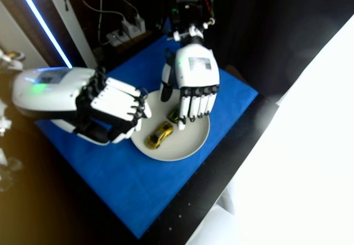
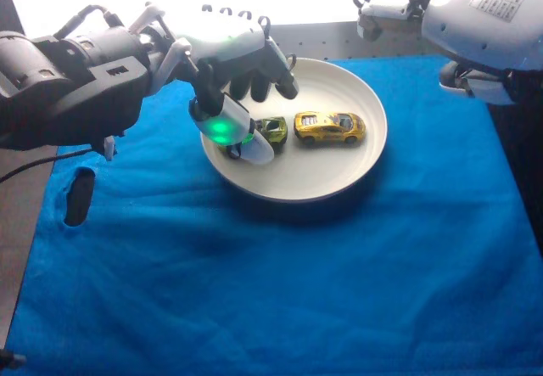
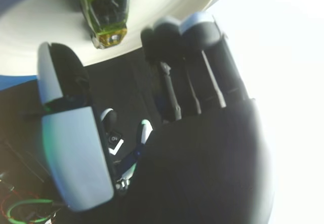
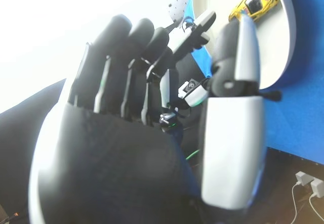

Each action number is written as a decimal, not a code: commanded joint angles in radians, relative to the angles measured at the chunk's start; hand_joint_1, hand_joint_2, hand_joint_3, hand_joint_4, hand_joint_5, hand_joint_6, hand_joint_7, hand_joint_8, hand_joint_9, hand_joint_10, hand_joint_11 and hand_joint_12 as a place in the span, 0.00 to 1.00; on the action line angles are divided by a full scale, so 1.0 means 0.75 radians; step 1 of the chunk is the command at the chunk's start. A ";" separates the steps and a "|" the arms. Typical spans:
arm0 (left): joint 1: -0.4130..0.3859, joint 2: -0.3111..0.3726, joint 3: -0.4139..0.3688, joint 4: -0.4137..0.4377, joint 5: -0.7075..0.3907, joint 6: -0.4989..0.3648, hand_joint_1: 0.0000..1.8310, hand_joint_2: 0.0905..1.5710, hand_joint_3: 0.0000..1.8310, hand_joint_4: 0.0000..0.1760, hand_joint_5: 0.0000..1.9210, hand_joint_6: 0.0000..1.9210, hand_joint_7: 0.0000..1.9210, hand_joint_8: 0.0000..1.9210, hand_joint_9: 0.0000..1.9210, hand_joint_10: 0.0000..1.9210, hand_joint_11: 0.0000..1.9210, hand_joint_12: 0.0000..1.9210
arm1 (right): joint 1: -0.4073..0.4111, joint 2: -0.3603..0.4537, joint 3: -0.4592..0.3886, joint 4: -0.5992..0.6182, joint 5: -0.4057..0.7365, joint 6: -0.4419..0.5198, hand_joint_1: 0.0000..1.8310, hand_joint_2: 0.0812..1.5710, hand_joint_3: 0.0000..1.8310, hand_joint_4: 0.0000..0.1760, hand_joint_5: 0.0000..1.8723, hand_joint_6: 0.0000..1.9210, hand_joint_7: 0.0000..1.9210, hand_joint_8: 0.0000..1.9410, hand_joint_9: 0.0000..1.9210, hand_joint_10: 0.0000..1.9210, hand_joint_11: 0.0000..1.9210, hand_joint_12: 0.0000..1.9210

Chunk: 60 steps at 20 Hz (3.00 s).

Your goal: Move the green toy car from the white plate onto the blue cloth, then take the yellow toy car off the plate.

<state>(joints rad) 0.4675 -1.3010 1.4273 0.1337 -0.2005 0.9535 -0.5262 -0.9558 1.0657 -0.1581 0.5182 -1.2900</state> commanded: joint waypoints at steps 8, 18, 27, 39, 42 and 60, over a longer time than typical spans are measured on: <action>0.006 -0.034 0.041 -0.032 -0.108 0.000 0.55 0.56 0.00 0.00 0.41 0.00 0.36 0.27 0.28 0.52 0.19 0.85 | 0.023 -0.001 -0.001 0.009 0.158 -0.008 0.72 0.77 0.01 0.00 0.13 0.63 0.37 0.74 0.29 0.81 0.30 0.98; 0.023 -0.050 0.053 -0.049 -0.100 0.004 0.54 0.57 0.00 0.00 0.44 0.01 0.33 0.49 0.29 0.68 0.26 0.93 | 0.023 -0.001 0.000 0.009 0.158 -0.008 0.73 0.77 0.00 0.00 0.15 0.53 0.38 0.72 0.30 0.80 0.29 0.99; 0.026 -0.059 0.055 -0.052 -0.093 0.020 0.66 0.68 0.00 0.00 0.46 0.42 0.48 0.57 0.37 0.64 0.30 0.89 | 0.023 -0.001 -0.001 0.009 0.158 -0.008 0.75 0.73 0.00 0.00 0.23 0.42 0.34 0.53 0.32 0.74 0.28 0.98; 0.042 -0.055 0.057 -0.100 -0.117 0.033 0.74 0.73 0.00 0.00 0.44 0.62 0.43 0.60 0.41 0.74 0.28 0.86 | 0.023 -0.001 -0.009 0.011 0.159 -0.008 0.74 0.74 0.00 0.00 0.22 0.48 0.30 0.57 0.28 0.76 0.26 0.99; 0.042 -0.032 0.033 -0.109 -0.155 0.033 0.74 0.74 0.00 0.00 0.44 0.58 0.42 0.64 0.40 0.77 0.29 0.91 | 0.023 -0.001 -0.010 0.012 0.159 -0.008 0.72 0.75 0.00 0.00 0.23 0.46 0.30 0.58 0.28 0.79 0.25 1.00; 0.159 0.521 -0.574 -0.049 -0.615 0.166 0.67 0.73 0.00 0.00 0.44 0.52 0.46 0.73 0.33 0.87 0.21 1.00 | 0.022 0.006 -0.013 0.037 0.159 -0.008 0.70 0.77 0.00 0.00 0.27 0.36 0.32 0.54 0.28 0.77 0.26 0.99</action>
<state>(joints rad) 0.5972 -0.9020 0.9874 0.1013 -0.5232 1.0775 -0.5262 -0.9531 1.0584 -0.1383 0.5182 -1.2900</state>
